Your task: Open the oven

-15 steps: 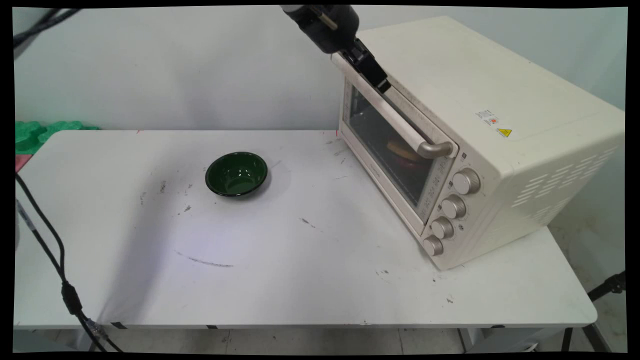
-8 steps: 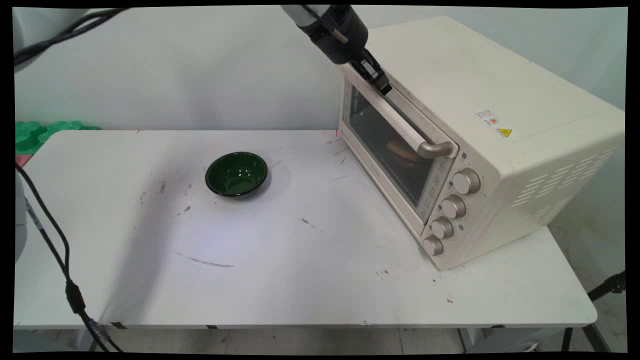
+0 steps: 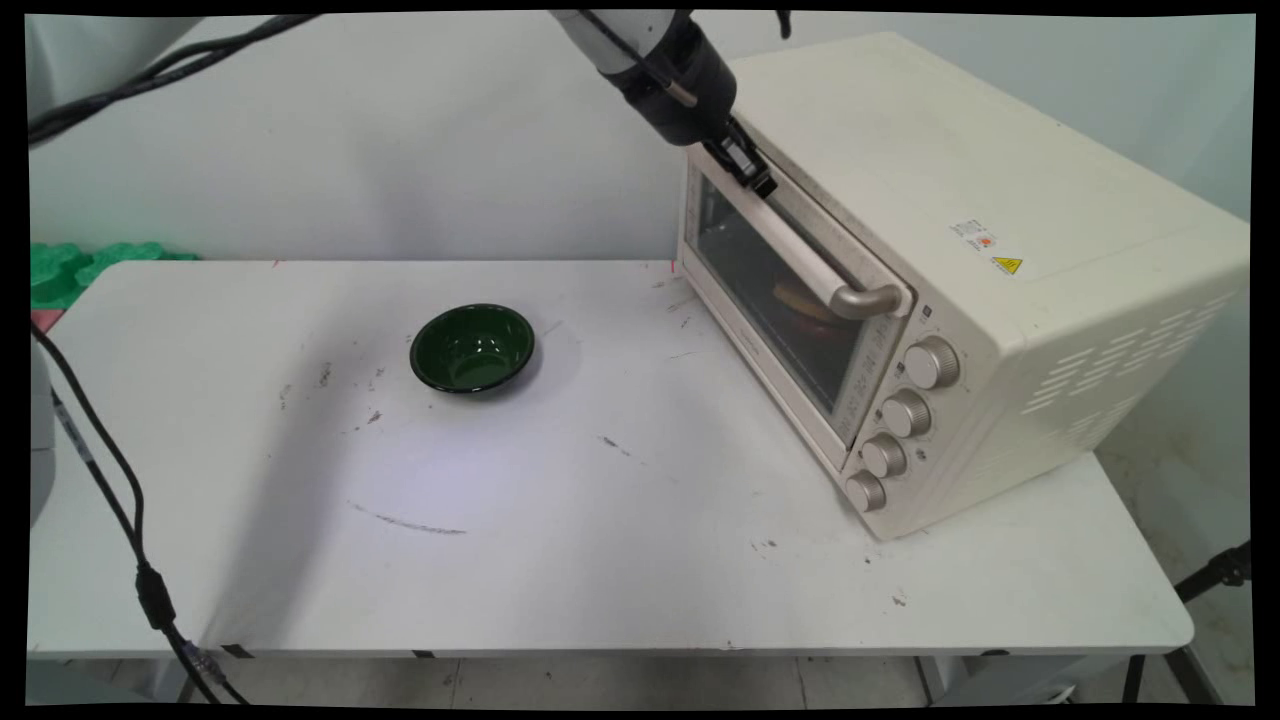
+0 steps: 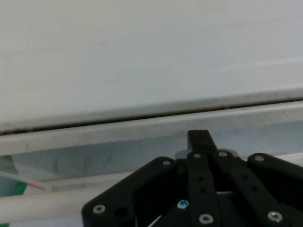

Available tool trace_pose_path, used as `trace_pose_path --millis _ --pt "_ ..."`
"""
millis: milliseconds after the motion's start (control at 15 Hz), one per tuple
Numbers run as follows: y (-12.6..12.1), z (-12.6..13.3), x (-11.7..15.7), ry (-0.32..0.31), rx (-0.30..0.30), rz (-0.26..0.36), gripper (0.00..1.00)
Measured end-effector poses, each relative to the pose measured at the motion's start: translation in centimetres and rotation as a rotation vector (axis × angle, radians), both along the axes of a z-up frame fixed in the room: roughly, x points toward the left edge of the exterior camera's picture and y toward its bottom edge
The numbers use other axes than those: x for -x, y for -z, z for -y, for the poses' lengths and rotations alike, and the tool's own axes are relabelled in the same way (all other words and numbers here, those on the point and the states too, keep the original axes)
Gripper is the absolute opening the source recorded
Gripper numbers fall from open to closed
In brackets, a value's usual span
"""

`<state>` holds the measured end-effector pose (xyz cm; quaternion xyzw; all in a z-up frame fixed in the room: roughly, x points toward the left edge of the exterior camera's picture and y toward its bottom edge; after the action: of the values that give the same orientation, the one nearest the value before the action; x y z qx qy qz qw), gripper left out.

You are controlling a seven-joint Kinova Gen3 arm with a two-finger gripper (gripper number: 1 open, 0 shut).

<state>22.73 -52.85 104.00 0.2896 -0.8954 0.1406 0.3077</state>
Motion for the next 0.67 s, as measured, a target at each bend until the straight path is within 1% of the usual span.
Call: trace_pose_path --millis 400,667 --pt "0.7 -1.7 -2.0 0.000 -0.025 0.039 0.00" --pt "1.3 -3.4 -4.3 0.000 -0.039 0.053 0.00"
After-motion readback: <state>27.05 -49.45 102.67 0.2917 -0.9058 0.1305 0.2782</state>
